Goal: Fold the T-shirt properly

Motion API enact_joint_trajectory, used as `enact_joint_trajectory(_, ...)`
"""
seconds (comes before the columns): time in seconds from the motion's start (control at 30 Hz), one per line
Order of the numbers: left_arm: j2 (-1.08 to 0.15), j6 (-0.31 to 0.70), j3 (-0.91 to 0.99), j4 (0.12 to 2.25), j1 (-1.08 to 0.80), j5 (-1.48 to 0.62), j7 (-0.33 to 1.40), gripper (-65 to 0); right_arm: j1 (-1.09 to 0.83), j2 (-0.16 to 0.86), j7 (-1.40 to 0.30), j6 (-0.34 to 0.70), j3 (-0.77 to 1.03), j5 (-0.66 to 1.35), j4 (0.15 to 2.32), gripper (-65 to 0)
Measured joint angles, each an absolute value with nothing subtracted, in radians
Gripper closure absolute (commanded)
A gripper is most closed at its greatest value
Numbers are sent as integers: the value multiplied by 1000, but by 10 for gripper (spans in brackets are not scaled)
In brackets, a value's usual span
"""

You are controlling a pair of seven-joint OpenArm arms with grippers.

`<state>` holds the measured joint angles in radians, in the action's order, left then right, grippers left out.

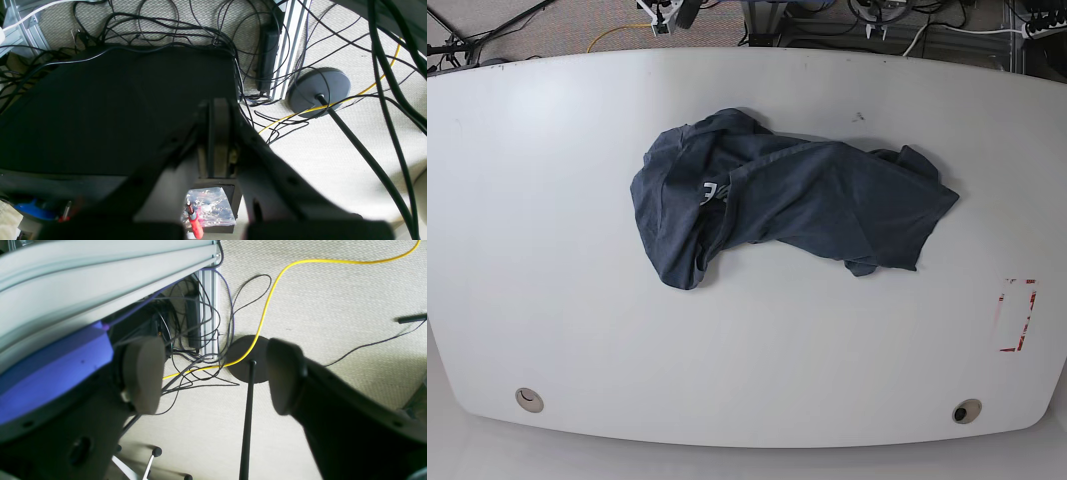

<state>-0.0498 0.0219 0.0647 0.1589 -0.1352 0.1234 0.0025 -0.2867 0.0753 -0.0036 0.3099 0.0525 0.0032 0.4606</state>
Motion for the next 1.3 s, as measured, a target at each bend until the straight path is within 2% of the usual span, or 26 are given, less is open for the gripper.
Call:
enact_joint_trajectory(0.03,-50,35,67,172,-135,108,11,-6,-281,75,0,311,52,6,470,-452)
enact_joint_trajectory(0.33,-73,22,112,165,-132,120,3,-7,-212,64,1,313,52,3,462,-449)
enact_joint_trajectory(1.07,-48,23,109,168,-131,124,3,-12,-248,66,-2,313,51,4,463,-447)
enact_joint_trajectory(1.17,-47,23,109,168,-130,124,3,-72,-258,67,-3,313,51,3,464,-447)
enact_joint_trajectory(1.3,-47,23,109,168,-122,128,3,-249,-266,66,-4,313,51,3,464,-447)
